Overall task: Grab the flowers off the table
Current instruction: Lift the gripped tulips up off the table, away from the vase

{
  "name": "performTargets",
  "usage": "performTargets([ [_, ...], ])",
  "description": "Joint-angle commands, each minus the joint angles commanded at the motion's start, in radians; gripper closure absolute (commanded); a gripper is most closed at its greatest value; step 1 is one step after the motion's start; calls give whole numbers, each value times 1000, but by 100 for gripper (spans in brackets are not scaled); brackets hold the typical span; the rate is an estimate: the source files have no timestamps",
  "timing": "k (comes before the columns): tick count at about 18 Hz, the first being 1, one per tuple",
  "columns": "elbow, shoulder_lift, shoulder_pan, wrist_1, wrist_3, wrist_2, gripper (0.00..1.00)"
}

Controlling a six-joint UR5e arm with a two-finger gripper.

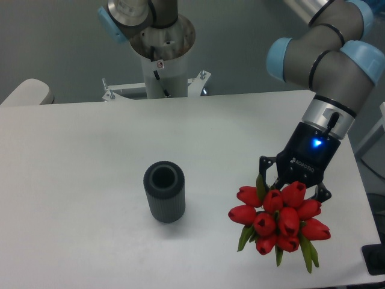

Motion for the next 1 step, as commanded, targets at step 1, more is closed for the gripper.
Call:
performTargets([
  [1,0,0,-2,0,0,0,72],
])
